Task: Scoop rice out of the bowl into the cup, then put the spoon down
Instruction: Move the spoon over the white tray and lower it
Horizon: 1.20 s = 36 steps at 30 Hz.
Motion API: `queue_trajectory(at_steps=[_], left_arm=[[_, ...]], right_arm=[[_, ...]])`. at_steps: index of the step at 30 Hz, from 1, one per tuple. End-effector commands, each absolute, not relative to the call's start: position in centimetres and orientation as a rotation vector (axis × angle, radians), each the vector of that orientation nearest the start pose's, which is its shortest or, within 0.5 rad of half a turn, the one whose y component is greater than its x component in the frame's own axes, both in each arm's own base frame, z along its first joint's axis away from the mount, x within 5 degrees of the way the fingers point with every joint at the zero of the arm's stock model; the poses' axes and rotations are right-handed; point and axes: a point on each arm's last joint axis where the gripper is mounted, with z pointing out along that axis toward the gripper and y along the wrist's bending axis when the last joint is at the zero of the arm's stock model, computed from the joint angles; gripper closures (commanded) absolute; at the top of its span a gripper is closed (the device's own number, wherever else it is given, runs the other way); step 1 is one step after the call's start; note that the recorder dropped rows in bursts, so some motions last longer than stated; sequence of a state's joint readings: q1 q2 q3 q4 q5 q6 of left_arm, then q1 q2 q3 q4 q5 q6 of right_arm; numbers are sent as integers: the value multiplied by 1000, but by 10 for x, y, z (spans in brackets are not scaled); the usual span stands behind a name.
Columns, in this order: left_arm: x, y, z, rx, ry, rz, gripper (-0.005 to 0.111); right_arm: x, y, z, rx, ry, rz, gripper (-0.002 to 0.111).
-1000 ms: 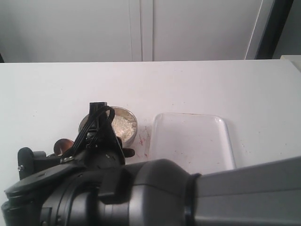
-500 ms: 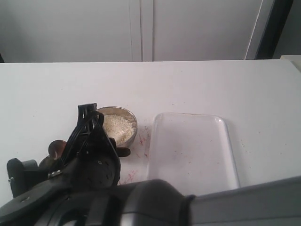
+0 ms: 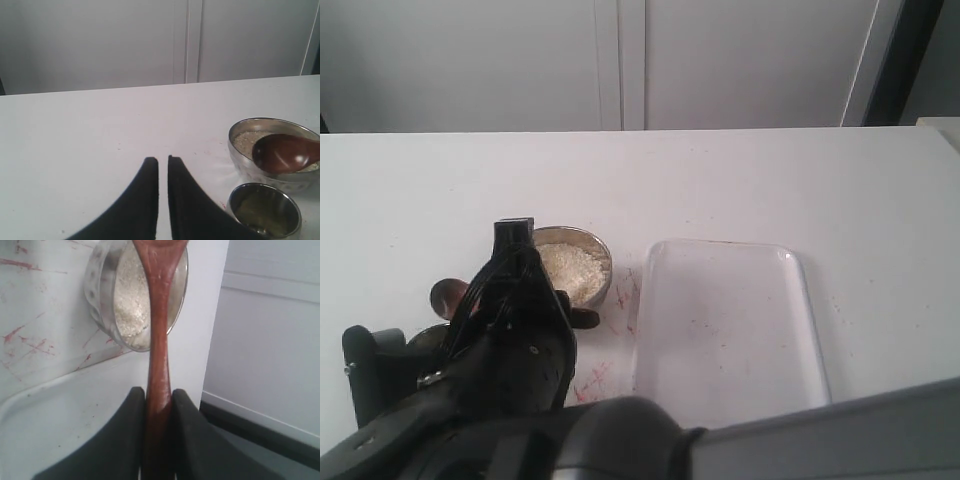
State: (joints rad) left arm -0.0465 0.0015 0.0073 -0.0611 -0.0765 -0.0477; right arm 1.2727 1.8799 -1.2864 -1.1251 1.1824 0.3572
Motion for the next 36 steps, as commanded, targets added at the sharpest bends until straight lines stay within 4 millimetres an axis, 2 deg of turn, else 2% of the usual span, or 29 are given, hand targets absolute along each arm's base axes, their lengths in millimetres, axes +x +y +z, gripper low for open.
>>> queue_trajectory(at_steps=[1,7,11,14,19,25,27,28,31,33,36], left_arm=[[55,-2,221,-49,1403,-135,92],[55,-2,221,-49,1403,-135,92],[55,-2,221,-49,1403,-135,92],[55,-2,221,-49,1403,-135,92],[55,-2,221,-49,1403,-135,92],[55,-2,221,-49,1403,-135,92],[55,-2,221,-49,1403,-135,92],[55,-2,221,-49,1403,-135,92],[55,-2,221,-49,1403,-135,92],[55,-2,221,-49,1403,-135,92],[55,-2,221,-49,1403,-135,92]], right_arm=[[175,317,248,-1395,1842,-885,108],[160,300,291,-1316,1951,-552,108],[161,270,315,-1187,2103,-478,108],[170,237,329,-960,2250,-408,108],[172,197,344,-637,2322,-314,108],[161,165,339,-285,2388,-192,108],[154,160,330,-142,2454,-123,108],[151,159,319,-51,2494,-111,108],[148,155,302,45,2524,-141,108],[150,159,292,50,2514,-100,108],[164,161,280,113,2485,-95,108]])
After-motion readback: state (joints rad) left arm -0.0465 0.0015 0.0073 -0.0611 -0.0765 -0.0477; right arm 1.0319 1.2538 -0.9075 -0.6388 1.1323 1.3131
